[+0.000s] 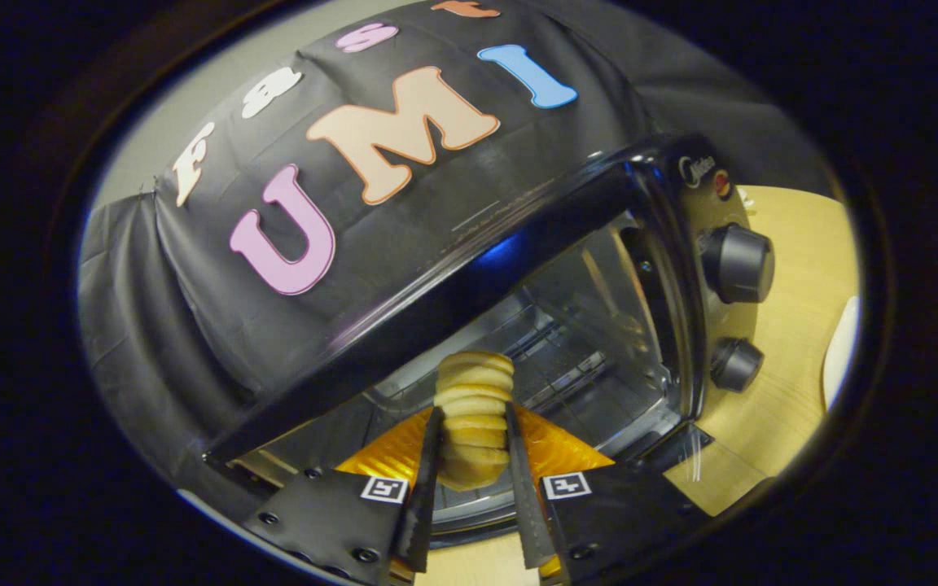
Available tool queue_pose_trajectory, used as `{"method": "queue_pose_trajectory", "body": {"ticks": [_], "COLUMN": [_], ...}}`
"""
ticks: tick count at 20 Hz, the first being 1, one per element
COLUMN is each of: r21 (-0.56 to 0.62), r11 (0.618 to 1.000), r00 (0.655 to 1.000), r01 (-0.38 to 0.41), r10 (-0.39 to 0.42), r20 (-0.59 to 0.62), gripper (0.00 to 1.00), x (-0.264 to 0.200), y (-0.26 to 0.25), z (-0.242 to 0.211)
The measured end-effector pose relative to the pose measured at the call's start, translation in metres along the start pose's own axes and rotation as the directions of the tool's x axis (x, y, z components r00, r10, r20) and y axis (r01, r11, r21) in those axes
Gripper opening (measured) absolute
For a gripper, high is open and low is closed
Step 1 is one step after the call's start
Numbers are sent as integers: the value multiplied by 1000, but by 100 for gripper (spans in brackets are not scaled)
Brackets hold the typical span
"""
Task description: Open the toaster oven, put the food inside, and close the toaster oven door.
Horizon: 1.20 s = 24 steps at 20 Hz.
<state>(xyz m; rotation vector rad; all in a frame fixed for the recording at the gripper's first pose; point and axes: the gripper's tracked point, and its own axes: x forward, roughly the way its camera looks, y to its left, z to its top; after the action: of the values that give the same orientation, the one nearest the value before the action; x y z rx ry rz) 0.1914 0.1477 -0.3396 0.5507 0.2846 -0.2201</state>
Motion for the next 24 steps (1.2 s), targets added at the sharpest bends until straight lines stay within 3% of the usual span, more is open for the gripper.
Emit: {"method": "queue_pose_trajectory", "body": {"ticks": [5, 9, 14, 24], "r21": [-45, -59, -141, -334], "r11": [999, 997, 985, 919], "r00": [1000, 999, 994, 977], "r01": [28, -52, -102, -212], "r10": [-28, 52, 96, 203], "r20": [1, -14, -50, -61], "gripper": [46, 70, 99, 99], "x": [15, 6, -20, -140], "y": [-7, 9, 8, -7], "z": [2, 2, 0, -3]}}
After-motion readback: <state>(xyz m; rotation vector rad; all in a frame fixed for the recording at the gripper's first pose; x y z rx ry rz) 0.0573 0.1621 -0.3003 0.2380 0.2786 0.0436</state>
